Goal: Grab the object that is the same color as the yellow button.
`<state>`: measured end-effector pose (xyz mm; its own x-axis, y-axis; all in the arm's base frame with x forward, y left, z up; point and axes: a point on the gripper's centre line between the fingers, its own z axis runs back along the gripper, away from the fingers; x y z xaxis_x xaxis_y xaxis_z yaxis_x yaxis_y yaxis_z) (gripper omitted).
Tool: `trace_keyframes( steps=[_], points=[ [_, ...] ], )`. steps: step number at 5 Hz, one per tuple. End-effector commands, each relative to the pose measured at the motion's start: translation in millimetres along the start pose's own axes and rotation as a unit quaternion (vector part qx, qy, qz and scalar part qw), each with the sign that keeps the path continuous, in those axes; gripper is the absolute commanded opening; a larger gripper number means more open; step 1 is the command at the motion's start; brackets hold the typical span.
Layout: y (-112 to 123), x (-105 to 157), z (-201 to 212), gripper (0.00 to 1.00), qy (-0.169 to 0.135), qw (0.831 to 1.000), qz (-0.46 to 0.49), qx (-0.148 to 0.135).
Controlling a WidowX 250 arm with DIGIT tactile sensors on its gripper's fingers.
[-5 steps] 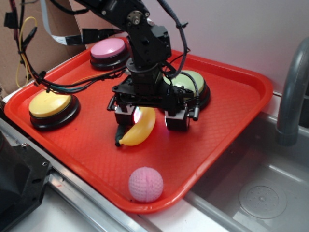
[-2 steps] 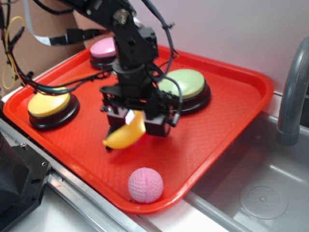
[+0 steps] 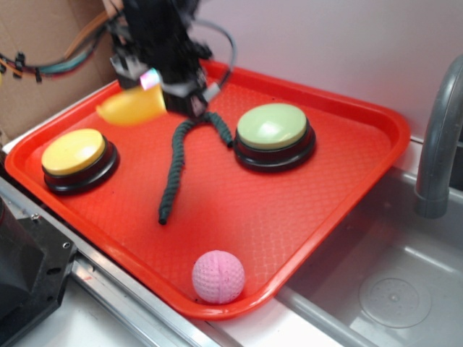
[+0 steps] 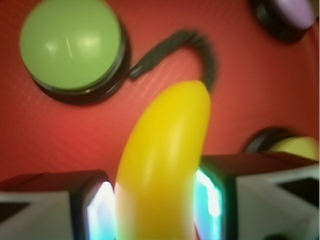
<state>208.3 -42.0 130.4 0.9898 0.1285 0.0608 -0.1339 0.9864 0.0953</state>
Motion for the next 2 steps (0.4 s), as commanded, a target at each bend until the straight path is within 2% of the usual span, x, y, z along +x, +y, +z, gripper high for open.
trace_keyframes(
  steps=[1,2],
  points=[
    [48.8,16.7,66.2,0.00,-0.052,0.997,0.058,-0.027],
    [63.1,20.2,62.0,0.00,-0.040,0.996,0.072,-0.026]
  ],
)
